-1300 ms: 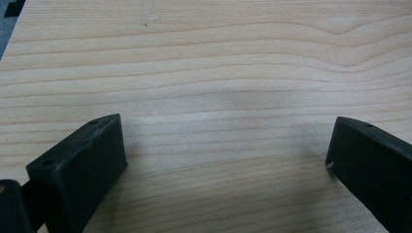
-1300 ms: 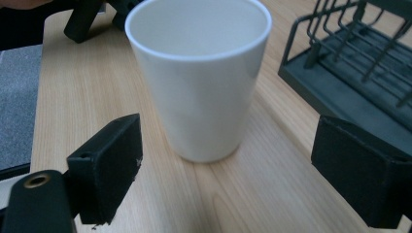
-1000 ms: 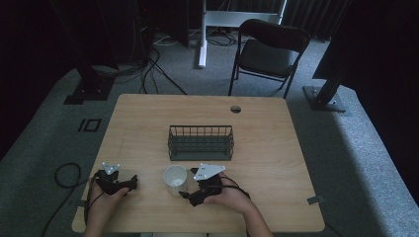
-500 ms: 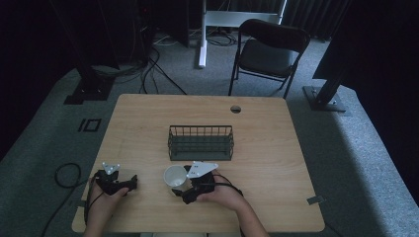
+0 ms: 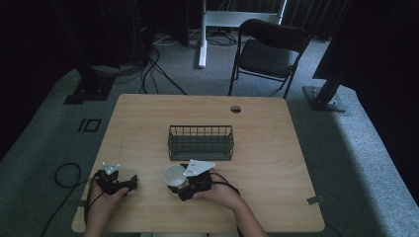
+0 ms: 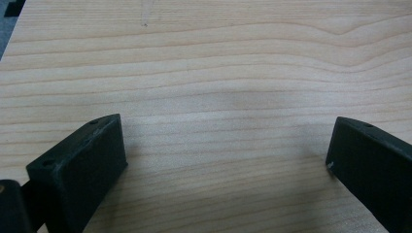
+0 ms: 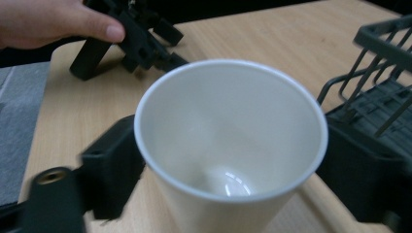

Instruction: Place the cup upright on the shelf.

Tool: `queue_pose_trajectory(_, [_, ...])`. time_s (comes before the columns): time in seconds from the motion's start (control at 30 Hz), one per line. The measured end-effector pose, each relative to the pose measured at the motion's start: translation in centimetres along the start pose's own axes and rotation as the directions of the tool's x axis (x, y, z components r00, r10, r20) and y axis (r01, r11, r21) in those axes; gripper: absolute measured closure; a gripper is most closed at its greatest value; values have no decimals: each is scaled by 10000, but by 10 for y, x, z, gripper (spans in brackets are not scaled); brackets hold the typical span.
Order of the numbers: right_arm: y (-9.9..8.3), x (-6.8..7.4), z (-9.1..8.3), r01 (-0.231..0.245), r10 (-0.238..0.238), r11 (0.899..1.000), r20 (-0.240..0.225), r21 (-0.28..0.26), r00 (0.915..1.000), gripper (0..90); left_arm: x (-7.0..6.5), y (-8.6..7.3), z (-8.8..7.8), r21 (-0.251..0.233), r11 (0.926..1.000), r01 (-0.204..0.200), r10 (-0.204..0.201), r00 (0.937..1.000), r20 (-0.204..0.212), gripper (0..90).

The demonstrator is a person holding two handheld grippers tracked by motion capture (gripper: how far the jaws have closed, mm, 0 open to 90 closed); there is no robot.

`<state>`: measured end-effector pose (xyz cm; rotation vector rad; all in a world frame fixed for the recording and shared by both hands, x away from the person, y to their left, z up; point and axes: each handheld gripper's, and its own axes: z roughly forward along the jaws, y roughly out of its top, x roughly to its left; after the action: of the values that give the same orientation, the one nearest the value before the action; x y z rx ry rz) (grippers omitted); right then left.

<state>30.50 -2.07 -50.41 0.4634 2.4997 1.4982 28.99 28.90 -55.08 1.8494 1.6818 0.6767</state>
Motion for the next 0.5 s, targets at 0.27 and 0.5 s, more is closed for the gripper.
queue_pose_trajectory(0.27, [6, 1, -2, 33, -34, 10000, -90, -94, 10000, 192, 0, 0, 0, 0, 10000, 0, 0, 10000, -1, 11])
queue_pose_trajectory(0.5, [22, -2, -8, 119, -120, 9991, -24, -409, 9999, 192, 0, 0, 0, -11, 10000, -2, 2, 10000, -2, 10])
